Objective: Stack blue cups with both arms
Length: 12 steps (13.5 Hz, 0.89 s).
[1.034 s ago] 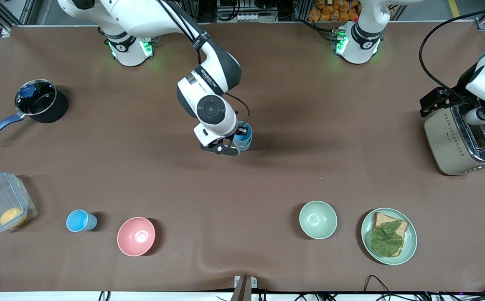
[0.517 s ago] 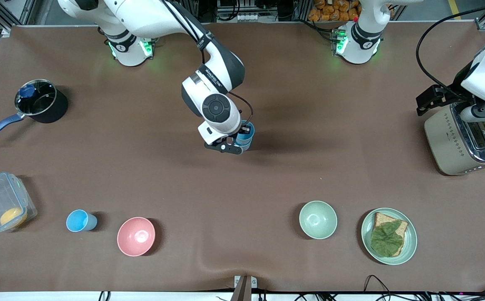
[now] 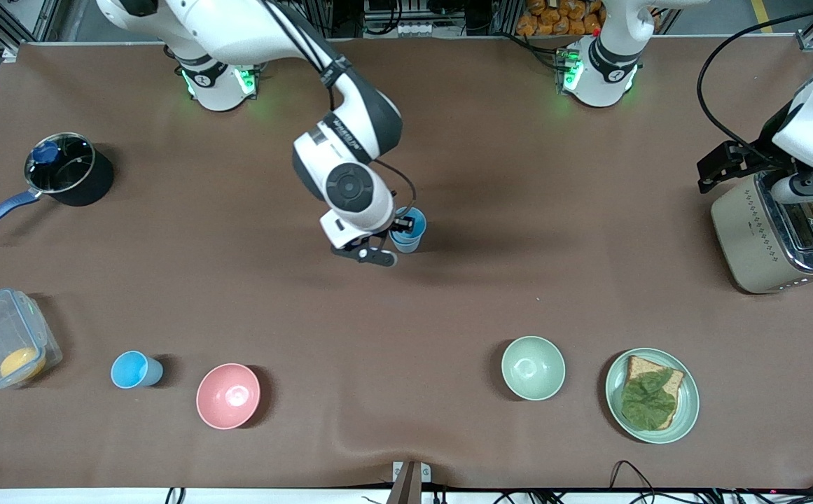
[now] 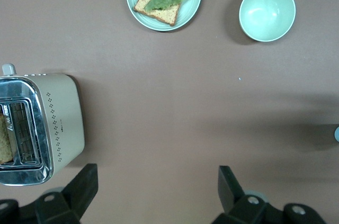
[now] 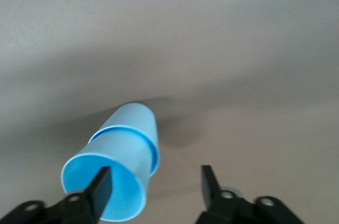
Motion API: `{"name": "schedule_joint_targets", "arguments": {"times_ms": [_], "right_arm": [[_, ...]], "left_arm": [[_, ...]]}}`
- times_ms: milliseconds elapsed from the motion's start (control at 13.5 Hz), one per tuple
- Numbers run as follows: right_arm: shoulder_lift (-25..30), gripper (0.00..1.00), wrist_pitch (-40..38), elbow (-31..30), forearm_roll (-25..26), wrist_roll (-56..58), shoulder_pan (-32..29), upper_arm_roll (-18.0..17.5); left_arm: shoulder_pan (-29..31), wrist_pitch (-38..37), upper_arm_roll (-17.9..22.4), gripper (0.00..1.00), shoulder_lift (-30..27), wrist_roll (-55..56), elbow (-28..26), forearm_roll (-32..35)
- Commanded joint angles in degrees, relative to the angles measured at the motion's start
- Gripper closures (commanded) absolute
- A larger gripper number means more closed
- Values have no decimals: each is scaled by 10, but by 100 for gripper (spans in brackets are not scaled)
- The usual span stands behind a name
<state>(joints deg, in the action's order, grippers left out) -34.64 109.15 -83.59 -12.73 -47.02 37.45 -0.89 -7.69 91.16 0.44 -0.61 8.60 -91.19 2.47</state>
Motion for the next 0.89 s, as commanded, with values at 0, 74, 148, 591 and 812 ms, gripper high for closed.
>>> {"name": "schedule_joint_targets", "arguments": {"times_ms": [0,74,148,591,812], "right_arm": [[45,0,-62,-7,-4,99,-60,-6],[55,0,-79,-7,-4,147,-84,-6],[64,0,-96,-7,-4,192,-111,-6],[119,0,-184,-10,17,297,-228,-5],[150,0,-220,-11,74,379,-259,-5]], "left_arm": [[-1,-6,-3,0,-13,-6,0,-10],[-4,-6,-5,0,-13,-4,1,-10],[-4,-6,-5,0,-13,-4,1,-10],[-3,-7,-4,0,-15,-8,1,-10],[-4,-7,-3,0,-16,-9,1,-10]]}}
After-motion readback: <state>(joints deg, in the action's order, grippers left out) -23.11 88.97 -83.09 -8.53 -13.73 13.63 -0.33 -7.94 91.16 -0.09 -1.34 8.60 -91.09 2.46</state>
